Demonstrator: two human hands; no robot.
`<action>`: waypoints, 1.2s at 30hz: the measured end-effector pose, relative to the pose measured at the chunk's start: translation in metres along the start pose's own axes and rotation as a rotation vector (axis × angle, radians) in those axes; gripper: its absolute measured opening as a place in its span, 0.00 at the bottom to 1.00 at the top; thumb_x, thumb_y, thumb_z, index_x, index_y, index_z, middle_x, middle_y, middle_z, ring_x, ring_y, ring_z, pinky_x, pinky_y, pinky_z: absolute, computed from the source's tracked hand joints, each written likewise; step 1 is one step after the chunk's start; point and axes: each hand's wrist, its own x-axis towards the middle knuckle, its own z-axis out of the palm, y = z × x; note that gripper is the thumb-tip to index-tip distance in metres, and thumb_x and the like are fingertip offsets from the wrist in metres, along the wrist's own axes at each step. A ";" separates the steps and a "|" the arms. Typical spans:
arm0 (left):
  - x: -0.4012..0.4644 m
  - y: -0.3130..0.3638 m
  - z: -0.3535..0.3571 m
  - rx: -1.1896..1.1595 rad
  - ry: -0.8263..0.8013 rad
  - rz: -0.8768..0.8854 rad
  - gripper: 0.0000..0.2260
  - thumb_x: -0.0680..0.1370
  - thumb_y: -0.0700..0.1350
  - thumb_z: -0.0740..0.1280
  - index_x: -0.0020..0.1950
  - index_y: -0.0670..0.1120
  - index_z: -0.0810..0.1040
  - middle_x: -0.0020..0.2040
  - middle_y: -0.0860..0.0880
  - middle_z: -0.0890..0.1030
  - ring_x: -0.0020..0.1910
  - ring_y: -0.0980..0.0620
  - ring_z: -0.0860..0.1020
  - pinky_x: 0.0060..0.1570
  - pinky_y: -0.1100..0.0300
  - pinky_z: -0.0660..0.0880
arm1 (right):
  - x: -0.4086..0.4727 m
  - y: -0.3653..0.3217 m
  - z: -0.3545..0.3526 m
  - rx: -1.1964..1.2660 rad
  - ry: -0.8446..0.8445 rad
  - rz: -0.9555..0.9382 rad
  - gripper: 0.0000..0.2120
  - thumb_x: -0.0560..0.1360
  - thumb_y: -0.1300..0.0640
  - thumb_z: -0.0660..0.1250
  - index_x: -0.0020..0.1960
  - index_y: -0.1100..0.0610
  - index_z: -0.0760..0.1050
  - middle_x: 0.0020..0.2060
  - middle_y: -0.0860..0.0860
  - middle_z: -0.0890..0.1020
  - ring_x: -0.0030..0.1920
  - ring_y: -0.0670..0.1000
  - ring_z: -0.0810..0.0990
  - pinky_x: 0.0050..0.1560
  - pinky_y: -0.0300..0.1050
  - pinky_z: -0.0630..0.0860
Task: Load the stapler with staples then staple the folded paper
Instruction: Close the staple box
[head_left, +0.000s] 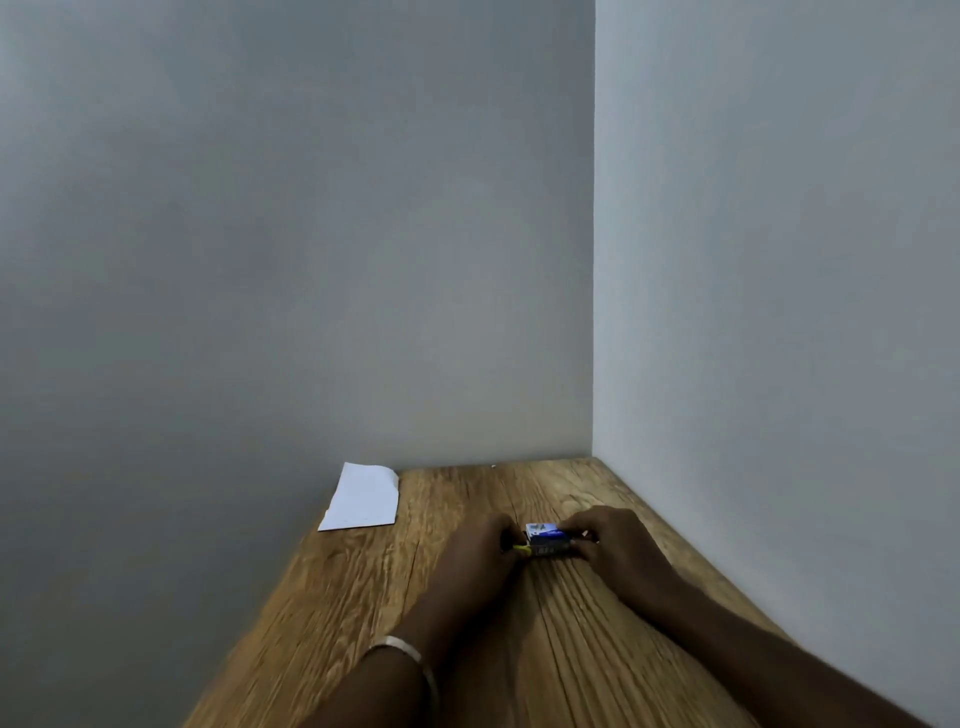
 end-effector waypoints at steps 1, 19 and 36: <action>0.013 -0.004 0.003 0.023 -0.006 0.008 0.08 0.76 0.47 0.71 0.54 0.50 0.81 0.51 0.52 0.82 0.49 0.56 0.79 0.52 0.55 0.79 | 0.012 0.005 0.004 0.001 0.002 -0.001 0.13 0.75 0.59 0.71 0.59 0.53 0.83 0.54 0.50 0.85 0.53 0.47 0.80 0.54 0.38 0.74; 0.144 -0.065 0.036 0.147 0.051 0.018 0.07 0.76 0.43 0.69 0.53 0.45 0.81 0.51 0.45 0.83 0.49 0.46 0.80 0.50 0.51 0.79 | 0.156 0.055 0.071 0.001 0.067 -0.020 0.12 0.75 0.63 0.71 0.58 0.57 0.83 0.53 0.55 0.85 0.52 0.50 0.81 0.51 0.40 0.74; 0.151 -0.073 0.043 0.098 0.083 0.010 0.09 0.77 0.44 0.69 0.56 0.45 0.79 0.53 0.44 0.82 0.51 0.46 0.79 0.51 0.49 0.78 | 0.168 0.061 0.074 0.042 0.110 -0.028 0.13 0.74 0.64 0.71 0.58 0.58 0.83 0.54 0.55 0.85 0.52 0.50 0.81 0.51 0.39 0.73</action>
